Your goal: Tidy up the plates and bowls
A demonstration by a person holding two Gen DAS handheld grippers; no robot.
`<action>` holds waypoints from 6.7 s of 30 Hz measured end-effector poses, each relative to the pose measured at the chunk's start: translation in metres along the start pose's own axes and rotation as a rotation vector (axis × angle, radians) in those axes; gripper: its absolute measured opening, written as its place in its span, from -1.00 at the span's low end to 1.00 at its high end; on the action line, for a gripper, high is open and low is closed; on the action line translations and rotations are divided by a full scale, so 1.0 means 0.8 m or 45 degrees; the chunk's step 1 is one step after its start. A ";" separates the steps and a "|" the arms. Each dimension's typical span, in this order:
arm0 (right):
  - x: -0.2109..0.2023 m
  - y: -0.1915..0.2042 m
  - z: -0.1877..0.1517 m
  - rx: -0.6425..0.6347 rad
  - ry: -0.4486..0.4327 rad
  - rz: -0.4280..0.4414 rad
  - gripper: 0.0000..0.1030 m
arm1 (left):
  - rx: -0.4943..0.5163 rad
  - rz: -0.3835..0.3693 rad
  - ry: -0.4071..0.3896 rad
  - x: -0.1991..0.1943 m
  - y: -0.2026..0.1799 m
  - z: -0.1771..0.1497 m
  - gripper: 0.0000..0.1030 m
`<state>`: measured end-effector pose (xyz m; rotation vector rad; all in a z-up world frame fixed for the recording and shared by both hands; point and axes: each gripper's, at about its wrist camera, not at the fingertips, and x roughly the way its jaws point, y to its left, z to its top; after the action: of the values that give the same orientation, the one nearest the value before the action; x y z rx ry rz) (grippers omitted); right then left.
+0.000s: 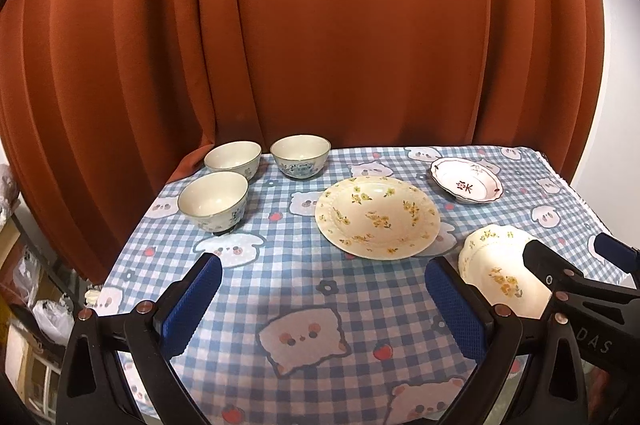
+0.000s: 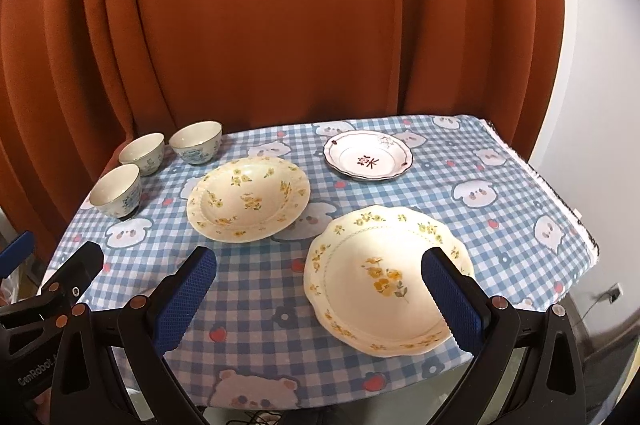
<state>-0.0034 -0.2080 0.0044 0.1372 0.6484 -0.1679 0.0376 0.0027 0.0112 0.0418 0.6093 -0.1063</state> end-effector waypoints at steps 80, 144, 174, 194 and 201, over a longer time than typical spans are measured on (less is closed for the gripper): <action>0.293 -0.200 -0.020 -0.169 0.652 0.209 0.30 | -0.191 0.145 0.649 0.241 -0.261 -0.070 0.41; 0.240 0.221 -0.069 -0.112 0.681 0.155 0.30 | -0.082 0.075 0.674 0.209 0.157 -0.083 0.41; 0.206 0.215 -0.024 -0.132 0.600 0.175 0.44 | -0.004 0.088 0.580 0.174 0.138 -0.022 0.53; 0.187 0.146 0.058 -0.043 0.398 0.088 0.54 | 0.032 0.001 0.404 0.188 0.076 0.050 0.81; 0.226 0.114 0.081 0.002 0.391 0.125 0.53 | 0.015 0.016 0.380 0.219 0.047 0.068 0.85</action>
<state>0.1946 -0.1505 -0.0481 0.1983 0.9454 -0.0528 0.2152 0.0213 -0.0442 0.0740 0.9068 -0.0920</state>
